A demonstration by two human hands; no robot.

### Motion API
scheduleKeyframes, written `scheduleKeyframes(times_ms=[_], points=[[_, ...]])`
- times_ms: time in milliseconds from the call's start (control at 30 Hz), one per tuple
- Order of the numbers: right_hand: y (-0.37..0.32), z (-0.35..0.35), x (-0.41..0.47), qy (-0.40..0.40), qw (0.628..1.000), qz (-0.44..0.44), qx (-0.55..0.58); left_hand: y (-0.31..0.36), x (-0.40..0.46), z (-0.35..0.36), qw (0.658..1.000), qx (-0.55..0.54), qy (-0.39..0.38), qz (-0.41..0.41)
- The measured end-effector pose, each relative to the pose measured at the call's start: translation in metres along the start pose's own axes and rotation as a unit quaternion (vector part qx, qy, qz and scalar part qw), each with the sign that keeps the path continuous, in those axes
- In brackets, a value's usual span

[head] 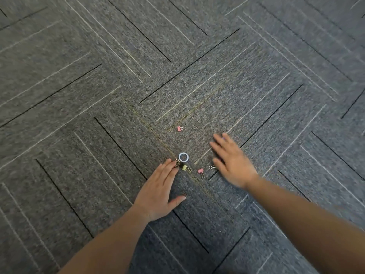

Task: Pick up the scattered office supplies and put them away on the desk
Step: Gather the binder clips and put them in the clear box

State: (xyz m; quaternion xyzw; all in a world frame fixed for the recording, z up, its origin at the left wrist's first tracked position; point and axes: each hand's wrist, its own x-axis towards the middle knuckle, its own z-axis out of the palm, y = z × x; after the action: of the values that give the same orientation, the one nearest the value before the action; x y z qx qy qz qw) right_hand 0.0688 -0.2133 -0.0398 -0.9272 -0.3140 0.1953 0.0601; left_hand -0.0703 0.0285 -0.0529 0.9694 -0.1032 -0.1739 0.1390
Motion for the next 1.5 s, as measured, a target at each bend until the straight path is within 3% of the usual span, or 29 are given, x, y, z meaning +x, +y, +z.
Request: scheduleKeyframes(times_ms=[100, 333, 400, 467, 667, 867, 1033, 1133, 1300, 1400, 1500], points=[[-0.017, 0.015, -0.029, 0.000, 0.994, -0.102, 0.038, -0.001, 0.002, -0.002, 1.000, -0.006, 0.005, 0.017], [-0.034, 0.023, -0.030, 0.013, 0.986, -0.132, 0.100, 0.001, 0.016, -0.004, 0.998, 0.040, 0.000, 0.057], [-0.035, 0.009, -0.012, 0.045, 0.986, -0.098, 0.127, -0.002, 0.014, -0.004, 0.998, 0.036, 0.009, 0.054], [-0.035, -0.009, 0.025, 0.042, 0.992, -0.075, 0.091, -0.006, 0.011, -0.004, 0.998, 0.030, 0.015, 0.056], [-0.048, -0.023, 0.102, -0.042, 0.984, -0.167, -0.049, -0.007, 0.002, -0.004, 0.999, 0.020, 0.019, 0.037], [-0.015, 0.004, 0.016, -0.007, 0.984, -0.178, 0.027, -0.002, 0.008, -0.004, 0.996, 0.033, -0.012, 0.079], [-0.026, 0.037, -0.042, -0.007, 0.982, -0.174, 0.069, 0.004, 0.004, 0.003, 0.996, 0.036, -0.035, 0.079], [-0.033, 0.048, -0.043, 0.021, 0.982, -0.179, 0.050, 0.003, -0.007, 0.012, 0.996, 0.042, -0.001, 0.082], [-0.043, 0.049, -0.020, 0.095, 0.984, -0.144, -0.044, 0.004, -0.007, 0.015, 0.997, -0.001, 0.083, 0.010], [-0.046, 0.049, -0.009, 0.150, 0.977, -0.149, -0.040, 0.004, -0.002, 0.013, 0.993, 0.035, 0.113, 0.029], [-0.043, 0.044, 0.005, 0.149, 0.978, -0.144, -0.023, 0.000, 0.006, 0.007, 0.987, 0.075, 0.115, 0.084]])
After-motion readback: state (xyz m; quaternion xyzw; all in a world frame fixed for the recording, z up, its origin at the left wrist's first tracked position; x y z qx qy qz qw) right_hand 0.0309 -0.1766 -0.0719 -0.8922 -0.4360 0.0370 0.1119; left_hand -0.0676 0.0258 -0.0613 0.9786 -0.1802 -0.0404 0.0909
